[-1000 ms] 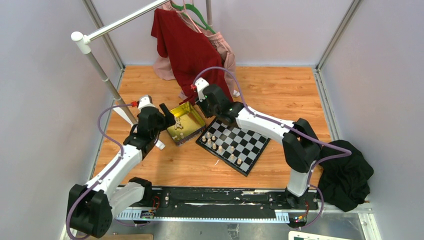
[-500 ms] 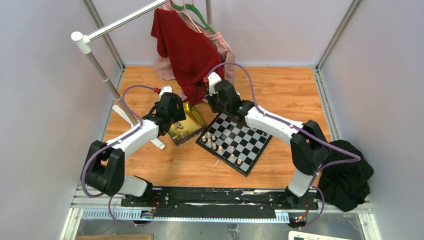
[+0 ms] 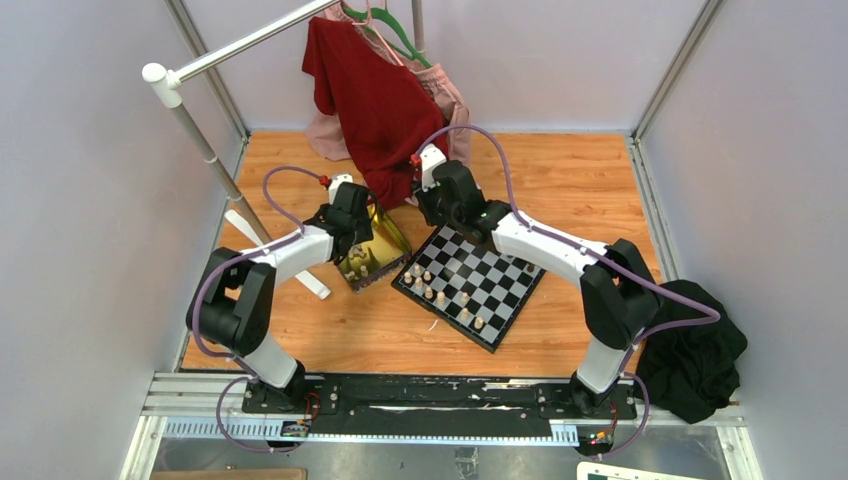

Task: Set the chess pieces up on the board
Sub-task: Pick up the chess piece from the storage box.

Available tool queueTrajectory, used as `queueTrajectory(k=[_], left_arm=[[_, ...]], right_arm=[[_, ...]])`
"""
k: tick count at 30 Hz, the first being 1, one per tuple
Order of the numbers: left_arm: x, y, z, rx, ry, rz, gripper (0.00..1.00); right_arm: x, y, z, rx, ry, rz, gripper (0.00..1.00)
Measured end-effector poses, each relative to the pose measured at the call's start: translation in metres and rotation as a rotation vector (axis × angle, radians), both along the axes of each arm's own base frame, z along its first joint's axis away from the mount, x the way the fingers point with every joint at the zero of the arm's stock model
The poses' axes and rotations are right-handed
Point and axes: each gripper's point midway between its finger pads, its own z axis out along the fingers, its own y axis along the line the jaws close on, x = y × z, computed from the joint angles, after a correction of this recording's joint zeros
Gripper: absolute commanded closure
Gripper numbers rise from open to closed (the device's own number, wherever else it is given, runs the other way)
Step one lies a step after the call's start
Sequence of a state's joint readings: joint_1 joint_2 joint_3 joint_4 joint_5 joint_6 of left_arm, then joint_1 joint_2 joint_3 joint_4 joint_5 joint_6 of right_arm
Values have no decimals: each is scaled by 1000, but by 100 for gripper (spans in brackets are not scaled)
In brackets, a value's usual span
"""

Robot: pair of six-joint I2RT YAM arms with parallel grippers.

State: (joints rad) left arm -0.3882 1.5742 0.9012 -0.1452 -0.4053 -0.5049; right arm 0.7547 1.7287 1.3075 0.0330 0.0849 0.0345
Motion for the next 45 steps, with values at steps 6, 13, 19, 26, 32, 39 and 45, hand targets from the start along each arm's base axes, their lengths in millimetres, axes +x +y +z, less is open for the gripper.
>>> queueTrajectory(k=[6, 13, 19, 26, 32, 39, 45], left_arm=[[2, 1, -17, 20, 35, 11, 44], [11, 1, -17, 24, 13, 25, 48], [14, 1, -20, 27, 8, 31, 50], [13, 2, -26, 31, 22, 36, 54], [16, 6, -25, 27, 16, 46, 62], [16, 8, -26, 25, 16, 50, 68], [13, 9, -30, 28, 24, 51, 75]], right_arm=[[1, -1, -2, 2, 5, 1, 70], [1, -3, -4, 1, 10, 1, 70], [1, -3, -5, 2, 11, 2, 70], [1, -3, -5, 1, 13, 1, 71], [1, -3, -5, 2, 14, 2, 71], [1, -3, -5, 4, 15, 2, 71], [0, -2, -6, 13, 23, 3, 71]])
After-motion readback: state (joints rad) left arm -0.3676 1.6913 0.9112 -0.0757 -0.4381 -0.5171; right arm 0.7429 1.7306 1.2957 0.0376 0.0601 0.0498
